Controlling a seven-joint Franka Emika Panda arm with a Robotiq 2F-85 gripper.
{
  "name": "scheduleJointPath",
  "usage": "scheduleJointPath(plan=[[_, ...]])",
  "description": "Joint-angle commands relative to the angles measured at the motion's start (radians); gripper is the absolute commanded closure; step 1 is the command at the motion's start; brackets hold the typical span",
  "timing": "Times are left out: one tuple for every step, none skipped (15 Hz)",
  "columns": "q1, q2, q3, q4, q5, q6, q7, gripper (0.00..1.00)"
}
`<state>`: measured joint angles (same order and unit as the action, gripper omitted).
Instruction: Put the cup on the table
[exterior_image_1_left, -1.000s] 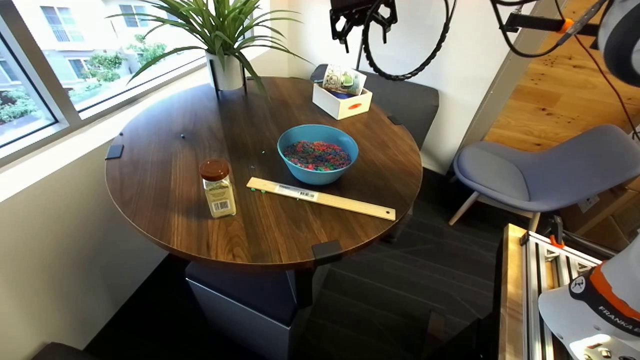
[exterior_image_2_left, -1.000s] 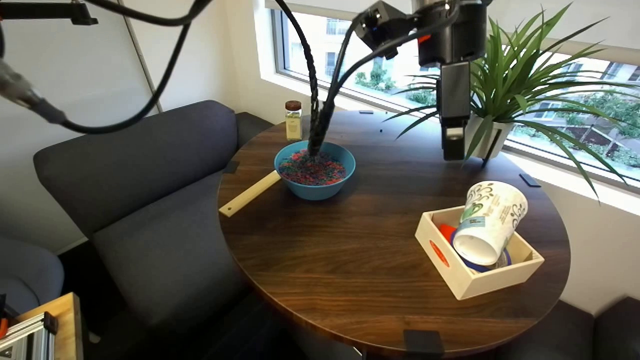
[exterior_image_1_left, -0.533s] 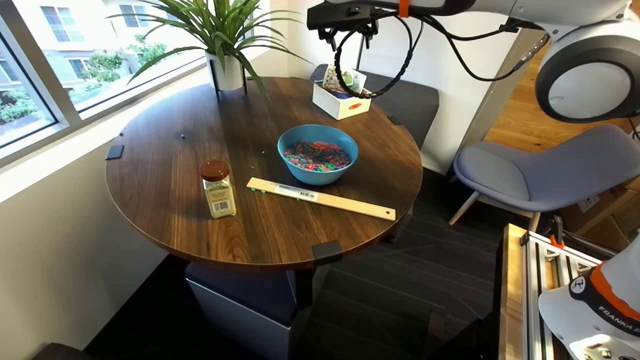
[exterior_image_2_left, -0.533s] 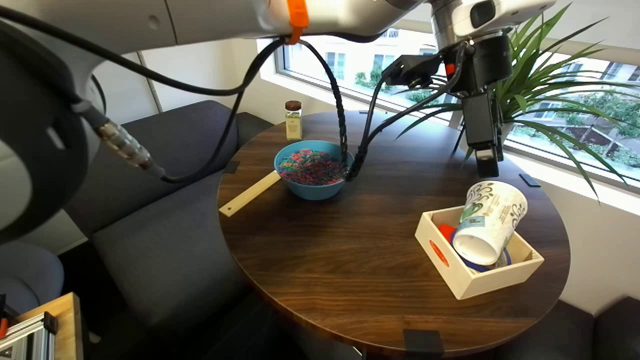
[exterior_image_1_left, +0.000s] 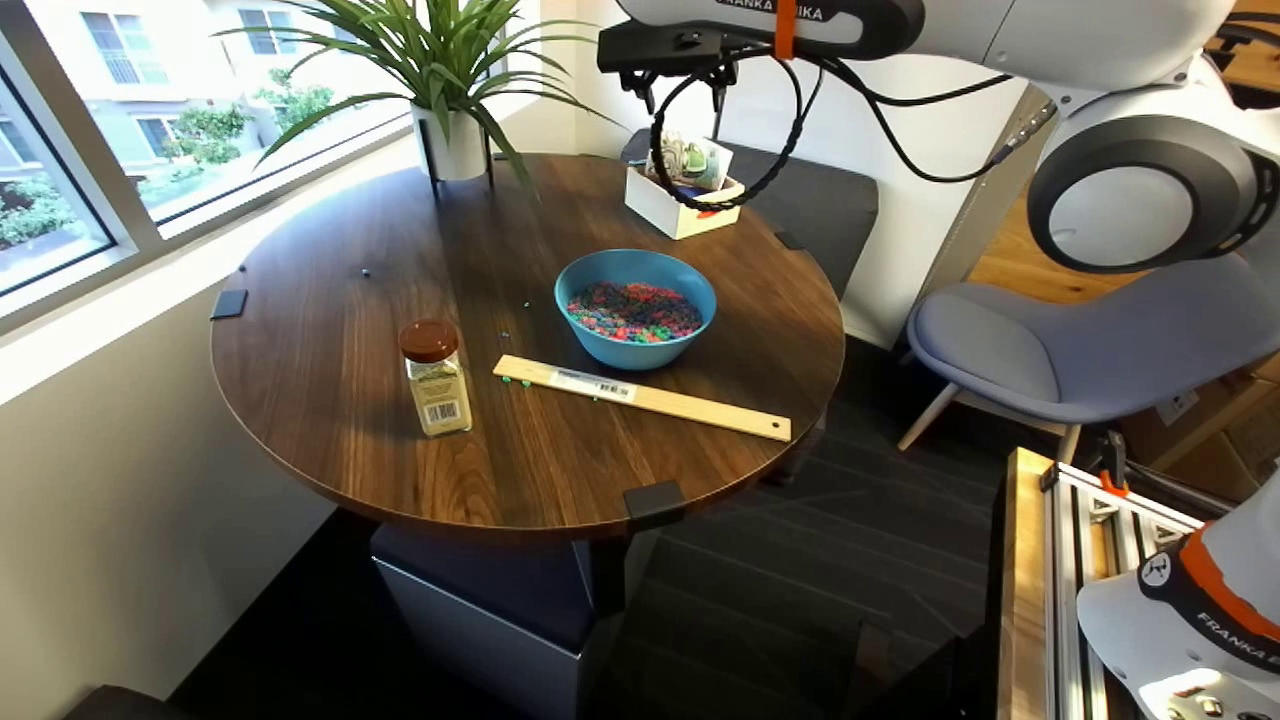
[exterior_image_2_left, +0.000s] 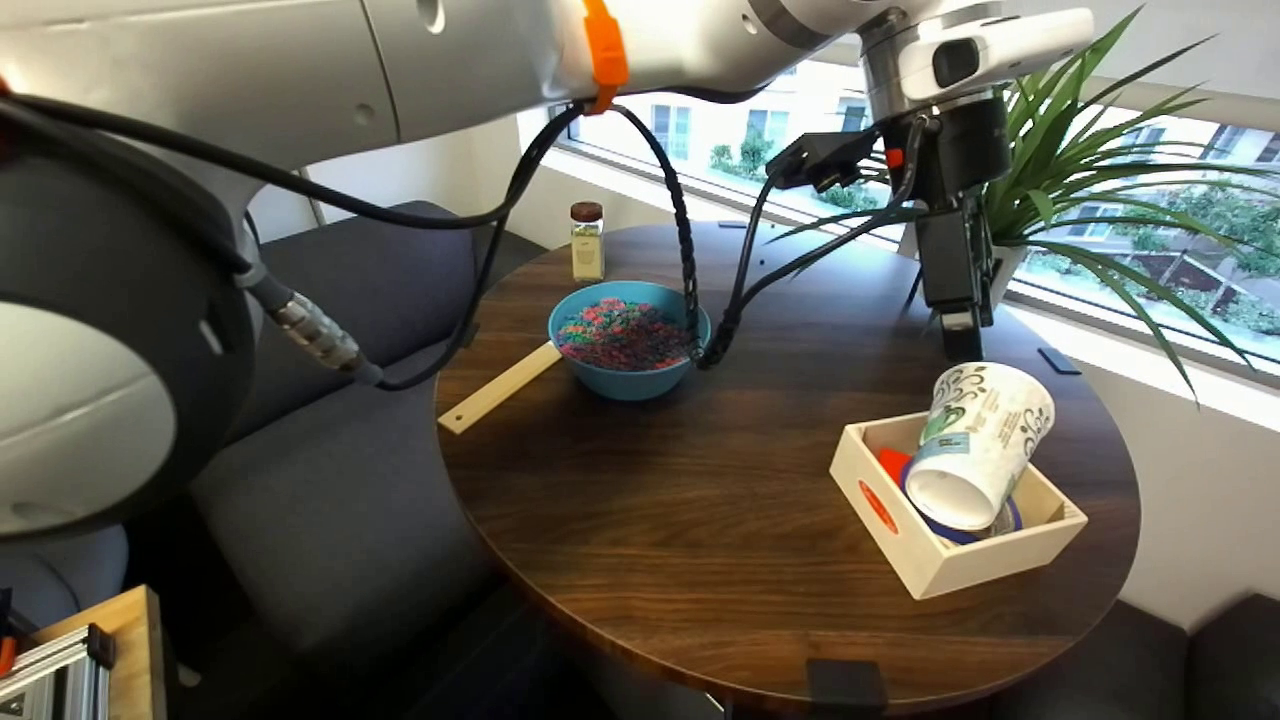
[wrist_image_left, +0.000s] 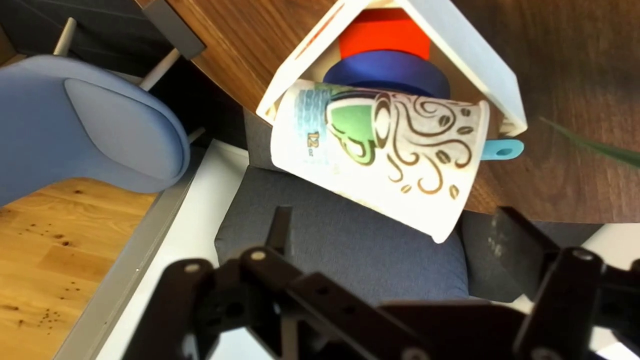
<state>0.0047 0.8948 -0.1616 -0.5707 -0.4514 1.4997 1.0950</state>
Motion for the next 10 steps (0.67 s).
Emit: scheduleJointPath(plan=[[0.0,0.0,0.0,0.0,0.0,0.0,0.0,0.0],[-0.003,0.006,0.012,0.003,0.017,0.003,0.003,0.0],[-0.004,0.018,0.008,0.012,0.016,0.005,0.022,0.0],[-0.004,0.027,0.002,0.018,0.008,0.016,0.029,0.0],[-0.007,0.041,0.003,0.025,0.009,0.035,0.033,0.0],[-0.009,0.051,0.003,0.028,0.008,0.051,0.038,0.0],[-0.009,0.06,0.0,0.032,0.005,0.066,0.046,0.0],[-0.012,0.069,-0.002,0.036,0.005,0.087,0.059,0.0],[-0.014,0.078,-0.003,0.039,0.006,0.104,0.069,0.0],[-0.015,0.085,-0.007,0.04,0.004,0.105,0.074,0.0]])
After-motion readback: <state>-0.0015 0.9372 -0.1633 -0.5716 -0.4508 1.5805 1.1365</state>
